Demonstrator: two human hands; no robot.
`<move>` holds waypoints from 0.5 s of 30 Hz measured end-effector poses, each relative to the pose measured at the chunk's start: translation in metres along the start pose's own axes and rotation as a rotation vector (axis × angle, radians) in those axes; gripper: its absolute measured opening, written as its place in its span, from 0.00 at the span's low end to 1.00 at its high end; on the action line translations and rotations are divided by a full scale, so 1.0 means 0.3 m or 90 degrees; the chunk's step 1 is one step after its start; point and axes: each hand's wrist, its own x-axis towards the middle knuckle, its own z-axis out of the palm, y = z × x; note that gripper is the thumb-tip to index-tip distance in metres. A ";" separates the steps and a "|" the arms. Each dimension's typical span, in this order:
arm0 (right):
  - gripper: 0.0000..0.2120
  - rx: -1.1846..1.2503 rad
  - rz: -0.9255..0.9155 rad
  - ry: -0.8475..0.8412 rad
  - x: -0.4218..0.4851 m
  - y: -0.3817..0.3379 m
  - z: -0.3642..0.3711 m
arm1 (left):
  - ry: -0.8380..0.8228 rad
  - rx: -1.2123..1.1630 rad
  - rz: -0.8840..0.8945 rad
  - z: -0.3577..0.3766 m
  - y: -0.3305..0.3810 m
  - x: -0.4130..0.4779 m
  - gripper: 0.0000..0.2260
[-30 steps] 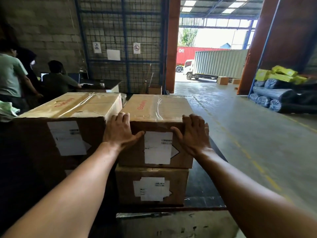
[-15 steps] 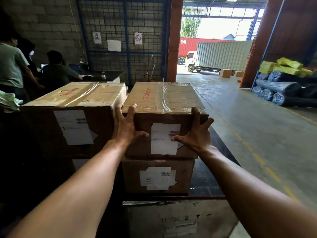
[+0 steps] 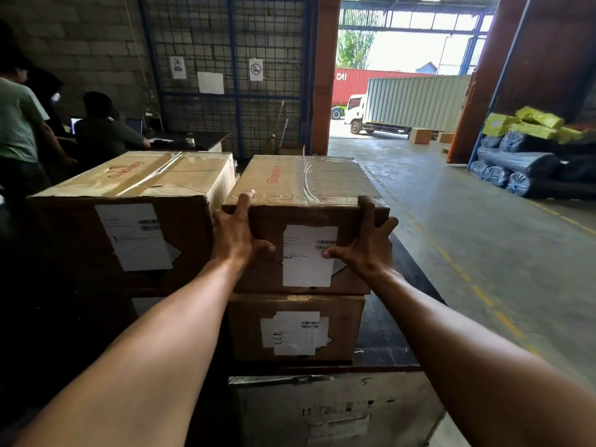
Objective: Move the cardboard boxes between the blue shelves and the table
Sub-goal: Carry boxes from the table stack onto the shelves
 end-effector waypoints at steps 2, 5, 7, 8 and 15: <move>0.54 0.012 -0.005 0.008 -0.014 -0.004 -0.012 | 0.008 -0.008 0.006 -0.015 0.011 -0.017 0.47; 0.52 0.022 -0.015 0.031 -0.019 -0.027 -0.058 | 0.027 0.008 0.025 -0.049 0.044 -0.039 0.47; 0.52 0.024 -0.022 0.045 -0.009 -0.063 -0.107 | 0.041 0.014 0.034 -0.087 0.076 -0.034 0.47; 0.52 0.032 -0.032 0.054 0.000 -0.086 -0.136 | 0.047 0.011 0.040 -0.111 0.099 -0.025 0.46; 0.51 0.078 -0.138 0.132 0.100 -0.325 -0.325 | 0.181 0.021 0.113 -0.364 0.255 0.030 0.36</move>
